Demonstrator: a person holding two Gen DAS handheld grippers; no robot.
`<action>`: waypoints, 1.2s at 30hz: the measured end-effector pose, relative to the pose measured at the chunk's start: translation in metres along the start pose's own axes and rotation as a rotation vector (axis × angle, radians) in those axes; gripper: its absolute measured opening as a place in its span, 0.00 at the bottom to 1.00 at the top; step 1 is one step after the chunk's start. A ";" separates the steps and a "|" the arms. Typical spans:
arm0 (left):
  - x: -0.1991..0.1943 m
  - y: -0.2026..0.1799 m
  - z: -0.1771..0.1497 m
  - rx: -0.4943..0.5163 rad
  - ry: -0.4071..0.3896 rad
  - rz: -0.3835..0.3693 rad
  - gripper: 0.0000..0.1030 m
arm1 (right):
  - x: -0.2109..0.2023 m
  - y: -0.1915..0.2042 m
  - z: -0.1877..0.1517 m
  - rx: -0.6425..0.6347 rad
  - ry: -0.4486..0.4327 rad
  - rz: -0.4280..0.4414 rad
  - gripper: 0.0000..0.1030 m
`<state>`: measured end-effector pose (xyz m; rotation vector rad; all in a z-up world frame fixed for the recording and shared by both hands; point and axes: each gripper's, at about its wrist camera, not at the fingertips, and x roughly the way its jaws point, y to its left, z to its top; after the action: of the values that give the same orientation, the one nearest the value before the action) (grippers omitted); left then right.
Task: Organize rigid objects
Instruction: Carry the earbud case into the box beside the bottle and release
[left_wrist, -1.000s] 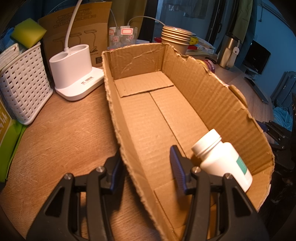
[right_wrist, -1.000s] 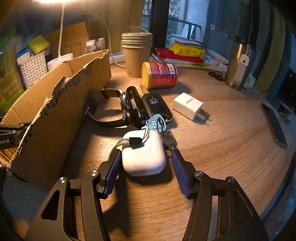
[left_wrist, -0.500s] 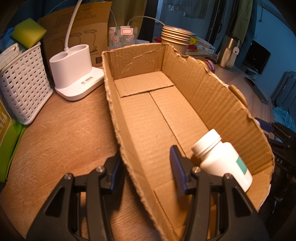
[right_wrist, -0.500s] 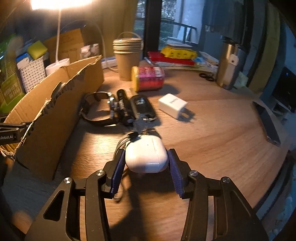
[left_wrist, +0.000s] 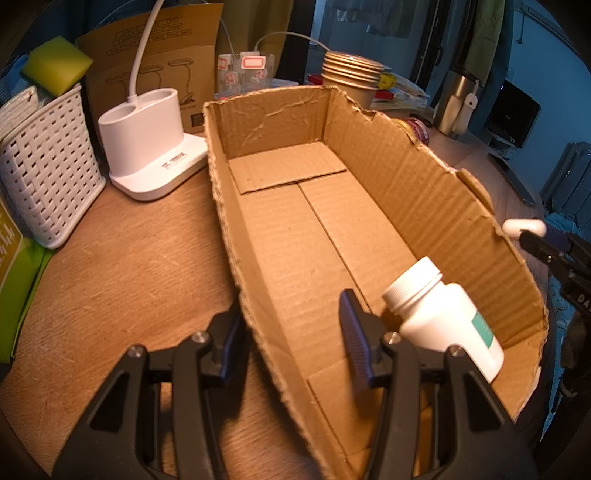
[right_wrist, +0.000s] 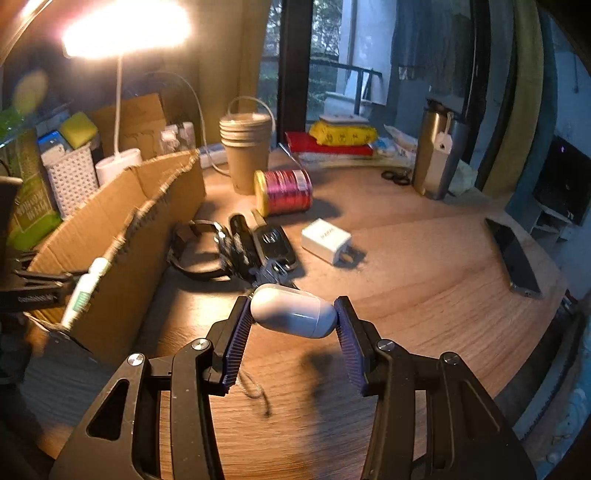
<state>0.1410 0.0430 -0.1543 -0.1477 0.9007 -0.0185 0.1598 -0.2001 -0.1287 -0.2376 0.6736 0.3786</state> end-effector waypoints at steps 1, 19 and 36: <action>0.000 0.000 0.000 0.000 0.000 0.000 0.49 | -0.004 0.003 0.003 -0.005 -0.012 0.009 0.47; 0.000 0.000 0.000 0.000 0.000 0.000 0.49 | -0.043 0.078 0.040 -0.142 -0.138 0.190 0.47; 0.000 0.000 0.000 0.000 0.000 0.000 0.49 | -0.014 0.121 0.031 -0.222 -0.076 0.220 0.47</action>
<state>0.1410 0.0431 -0.1543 -0.1479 0.9007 -0.0186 0.1170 -0.0838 -0.1069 -0.3590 0.5845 0.6716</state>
